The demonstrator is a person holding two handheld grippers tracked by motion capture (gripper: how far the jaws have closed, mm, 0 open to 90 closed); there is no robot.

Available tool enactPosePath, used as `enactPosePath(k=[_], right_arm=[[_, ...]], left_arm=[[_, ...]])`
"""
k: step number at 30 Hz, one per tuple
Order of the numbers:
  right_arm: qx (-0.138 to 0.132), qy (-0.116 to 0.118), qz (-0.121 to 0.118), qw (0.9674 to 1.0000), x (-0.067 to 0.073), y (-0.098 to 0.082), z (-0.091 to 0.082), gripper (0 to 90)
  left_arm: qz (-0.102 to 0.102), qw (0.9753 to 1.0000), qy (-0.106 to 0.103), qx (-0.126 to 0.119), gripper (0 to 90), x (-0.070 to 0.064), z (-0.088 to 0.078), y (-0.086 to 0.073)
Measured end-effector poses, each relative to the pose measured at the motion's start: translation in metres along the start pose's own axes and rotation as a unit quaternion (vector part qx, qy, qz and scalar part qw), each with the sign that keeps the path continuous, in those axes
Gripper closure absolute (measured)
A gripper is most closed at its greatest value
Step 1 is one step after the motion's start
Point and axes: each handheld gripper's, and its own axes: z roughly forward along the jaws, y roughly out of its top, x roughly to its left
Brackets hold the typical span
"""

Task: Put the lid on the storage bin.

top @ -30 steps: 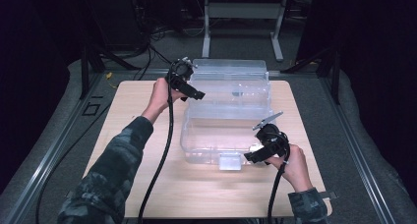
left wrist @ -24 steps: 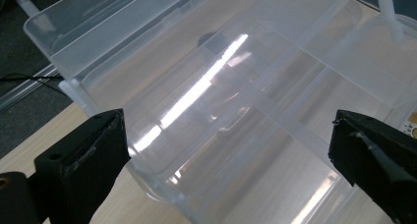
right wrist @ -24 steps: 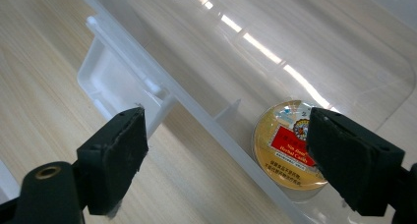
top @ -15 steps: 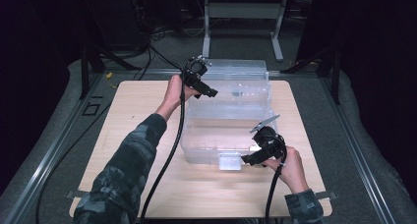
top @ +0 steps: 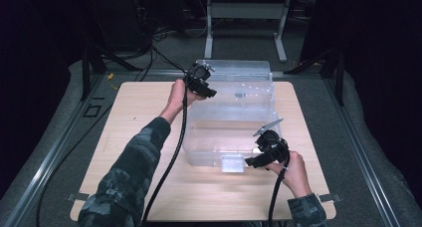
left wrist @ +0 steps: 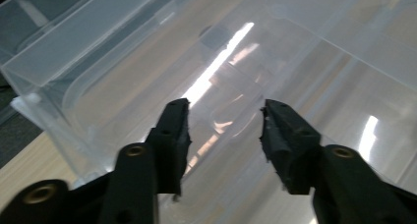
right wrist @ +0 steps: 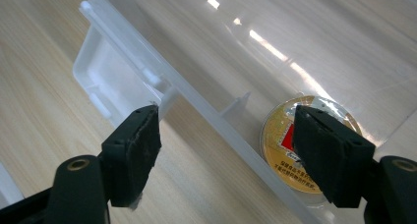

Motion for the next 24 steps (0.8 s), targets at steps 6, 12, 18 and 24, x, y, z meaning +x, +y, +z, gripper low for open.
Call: enactPosePath(k=[6,12,18,24], right_arm=[[-0.003,0.004,0.008,1.0000,-0.0015,-0.0021,0.0057,40.2],[-0.002,-0.019,0.005,0.9998,0.0015,-0.0041,0.0079,51.7],[-0.021,-0.005,0.006,0.9998,-0.0017,-0.0070,0.0065,56.5],[-0.020,-0.006,0.015,0.9997,-0.0020,-0.0064,0.0065,56.5]], left_arm=[[0.016,0.9998,0.009,0.012,59.6,-0.0030,-0.0005,0.0010],[0.023,0.9994,0.014,0.022,61.6,-0.0040,-0.0005,0.0025],[0.026,0.9993,0.014,0.025,63.2,-0.0042,-0.0010,0.0029],[0.034,0.9987,0.011,0.037,66.9,-0.0055,-0.0023,0.0057]])
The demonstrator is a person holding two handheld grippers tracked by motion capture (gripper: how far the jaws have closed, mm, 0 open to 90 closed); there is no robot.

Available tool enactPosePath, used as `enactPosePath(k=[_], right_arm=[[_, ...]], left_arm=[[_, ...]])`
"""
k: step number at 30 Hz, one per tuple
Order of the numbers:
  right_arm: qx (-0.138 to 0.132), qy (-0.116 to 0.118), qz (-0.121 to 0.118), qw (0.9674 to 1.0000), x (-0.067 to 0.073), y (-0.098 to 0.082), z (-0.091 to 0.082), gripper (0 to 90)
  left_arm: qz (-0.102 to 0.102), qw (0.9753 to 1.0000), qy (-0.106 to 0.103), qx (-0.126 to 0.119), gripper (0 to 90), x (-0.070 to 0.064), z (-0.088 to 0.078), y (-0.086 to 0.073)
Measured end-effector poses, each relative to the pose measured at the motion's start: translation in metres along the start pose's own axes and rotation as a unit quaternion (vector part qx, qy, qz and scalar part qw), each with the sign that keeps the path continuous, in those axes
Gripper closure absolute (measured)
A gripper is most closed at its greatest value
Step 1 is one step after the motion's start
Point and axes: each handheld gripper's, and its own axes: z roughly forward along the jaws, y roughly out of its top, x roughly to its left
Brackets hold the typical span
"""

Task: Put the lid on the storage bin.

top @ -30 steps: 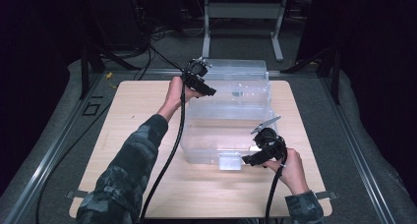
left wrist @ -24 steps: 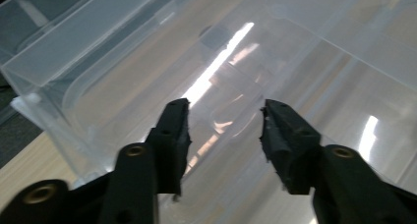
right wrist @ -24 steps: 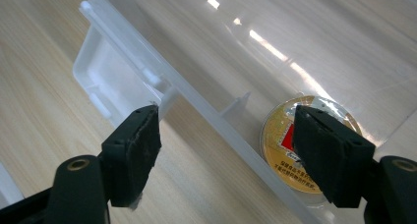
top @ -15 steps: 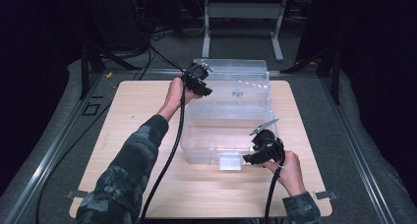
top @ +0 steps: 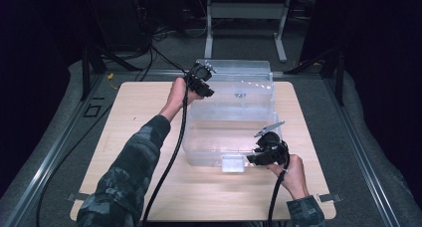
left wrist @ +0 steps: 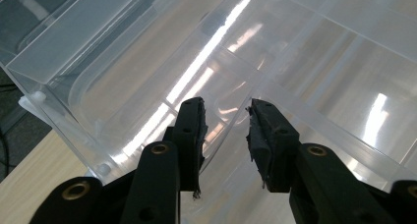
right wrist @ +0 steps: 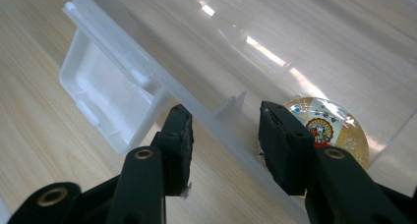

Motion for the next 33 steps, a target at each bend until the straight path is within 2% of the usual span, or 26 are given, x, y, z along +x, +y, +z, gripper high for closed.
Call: enactPosePath(k=[5,10,15,20,33], right_arm=[[-0.009,-0.006,0.009,0.9999,0.002,-0.001,0.000,55.4],[-0.012,-0.013,0.017,0.9997,0.004,-0.001,0.000,54.5],[-0.018,-0.018,0.019,0.9995,0.005,-0.002,0.000,53.7],[-0.019,-0.019,0.020,0.9995,0.004,-0.002,0.000,53.3],[-0.014,-0.020,0.022,0.9995,0.004,0.000,0.001,51.6]], left_arm=[[0.010,0.9999,-0.007,0.011,71.1,-0.001,-0.002,0.004],[0.031,0.9994,0.004,0.012,73.9,-0.006,-0.004,0.005],[0.030,0.9996,0.000,0.003,75.2,-0.007,-0.007,0.003],[0.043,0.9990,-0.006,0.007,77.6,-0.009,-0.013,0.003],[0.057,0.9983,-0.009,0.008,79.7,-0.015,-0.021,0.004]])
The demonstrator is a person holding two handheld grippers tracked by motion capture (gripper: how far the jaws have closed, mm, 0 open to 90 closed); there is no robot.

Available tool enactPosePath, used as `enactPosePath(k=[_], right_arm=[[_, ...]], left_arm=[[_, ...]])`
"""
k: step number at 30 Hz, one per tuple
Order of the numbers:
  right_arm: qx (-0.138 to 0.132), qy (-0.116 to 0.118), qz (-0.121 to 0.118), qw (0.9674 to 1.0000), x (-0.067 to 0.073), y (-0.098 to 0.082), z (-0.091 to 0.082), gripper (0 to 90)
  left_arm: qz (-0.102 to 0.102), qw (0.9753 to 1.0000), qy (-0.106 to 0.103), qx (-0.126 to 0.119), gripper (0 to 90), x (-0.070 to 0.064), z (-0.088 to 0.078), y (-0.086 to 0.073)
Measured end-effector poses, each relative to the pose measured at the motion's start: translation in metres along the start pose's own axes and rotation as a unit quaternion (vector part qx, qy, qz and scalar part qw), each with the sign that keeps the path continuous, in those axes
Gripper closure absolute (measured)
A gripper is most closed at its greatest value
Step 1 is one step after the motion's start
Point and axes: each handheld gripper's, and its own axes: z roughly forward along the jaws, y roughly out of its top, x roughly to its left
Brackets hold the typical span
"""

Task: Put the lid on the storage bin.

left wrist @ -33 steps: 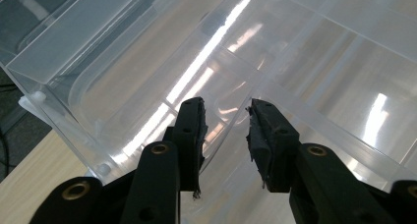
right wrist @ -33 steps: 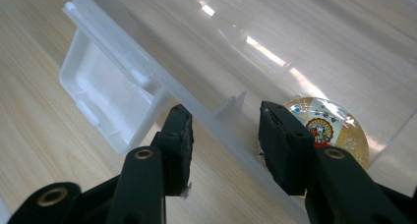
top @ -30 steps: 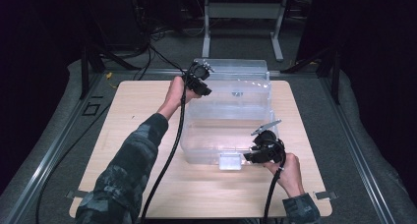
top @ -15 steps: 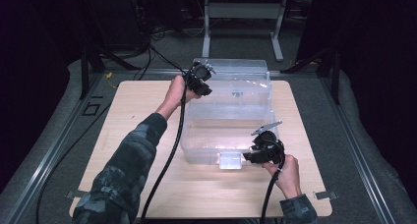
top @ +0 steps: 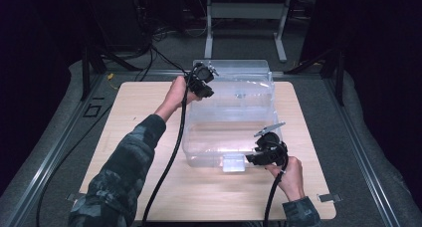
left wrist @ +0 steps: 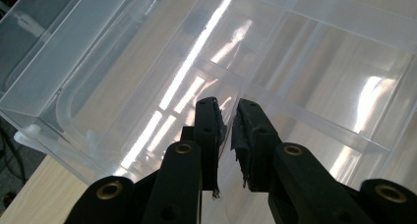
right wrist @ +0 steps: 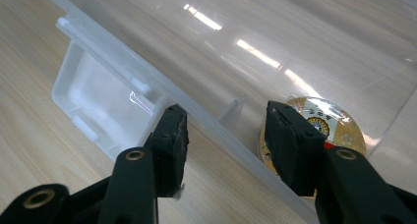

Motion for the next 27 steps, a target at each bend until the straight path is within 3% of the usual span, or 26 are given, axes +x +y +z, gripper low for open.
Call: enactPosePath(k=[10,27], right_arm=[[0.002,0.000,0.002,1.0000,0.001,0.001,0.000,51.2],[0.002,-0.007,-0.002,1.0000,0.002,0.000,0.000,50.6]], left_arm=[[0.006,0.9997,-0.014,-0.017,80.6,-0.003,-0.012,-0.004],[0.032,0.9989,-0.017,-0.030,81.5,-0.018,-0.032,-0.010]])
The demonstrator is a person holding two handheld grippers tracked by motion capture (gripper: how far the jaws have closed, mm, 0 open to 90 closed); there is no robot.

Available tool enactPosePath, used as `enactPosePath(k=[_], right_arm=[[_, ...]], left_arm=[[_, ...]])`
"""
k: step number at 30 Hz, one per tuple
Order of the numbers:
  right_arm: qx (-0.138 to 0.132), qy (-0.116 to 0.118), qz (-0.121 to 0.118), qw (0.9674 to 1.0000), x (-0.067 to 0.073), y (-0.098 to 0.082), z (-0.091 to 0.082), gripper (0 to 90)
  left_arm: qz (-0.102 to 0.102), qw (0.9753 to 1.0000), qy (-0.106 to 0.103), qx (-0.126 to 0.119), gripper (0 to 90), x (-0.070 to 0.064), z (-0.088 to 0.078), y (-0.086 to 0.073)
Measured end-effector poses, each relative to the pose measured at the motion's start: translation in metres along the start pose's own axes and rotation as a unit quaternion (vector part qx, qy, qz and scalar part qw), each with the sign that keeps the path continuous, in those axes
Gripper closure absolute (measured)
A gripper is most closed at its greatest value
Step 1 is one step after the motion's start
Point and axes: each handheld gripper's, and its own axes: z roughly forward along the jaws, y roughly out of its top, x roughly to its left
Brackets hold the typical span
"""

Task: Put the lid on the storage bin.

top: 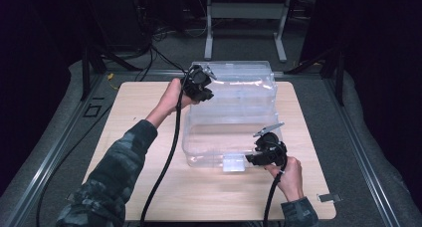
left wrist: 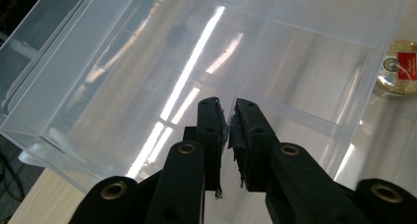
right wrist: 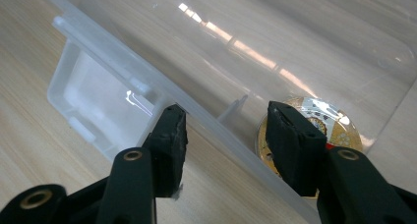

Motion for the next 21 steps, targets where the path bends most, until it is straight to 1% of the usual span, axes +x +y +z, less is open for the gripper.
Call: enactPosePath(k=[3,6,9,14,18,20,21], right_arm=[[-0.001,-0.003,0.002,1.0000,0.001,0.000,0.000,50.2],[-0.002,-0.001,0.002,1.0000,0.001,0.000,0.000,50.0],[-0.002,-0.001,0.002,1.0000,0.001,0.000,0.000,49.9],[0.000,-0.002,0.001,1.0000,0.001,0.001,0.000,50.0],[0.004,-0.005,0.001,1.0000,0.000,0.002,0.001,49.6],[0.002,-0.002,0.000,1.0000,0.000,0.002,0.002,48.7],[0.006,-0.010,0.000,0.9999,0.002,0.003,0.002,48.7]], left_arm=[[0.001,1.0000,-0.006,-0.003,81.8,-0.002,-0.004,-0.002],[0.013,0.9999,-0.003,0.002,82.2,-0.007,-0.007,-0.001],[0.019,0.9998,-0.003,0.002,82.4,-0.011,-0.009,-0.001],[0.015,0.9997,-0.015,-0.010,82.6,-0.011,-0.011,-0.006],[0.016,0.9997,-0.016,-0.010,82.8,-0.013,-0.013,-0.007],[0.018,0.9996,-0.016,-0.012,82.8,-0.013,-0.014,-0.008],[0.018,0.9996,-0.016,-0.013,82.8,-0.014,-0.014,-0.008]])
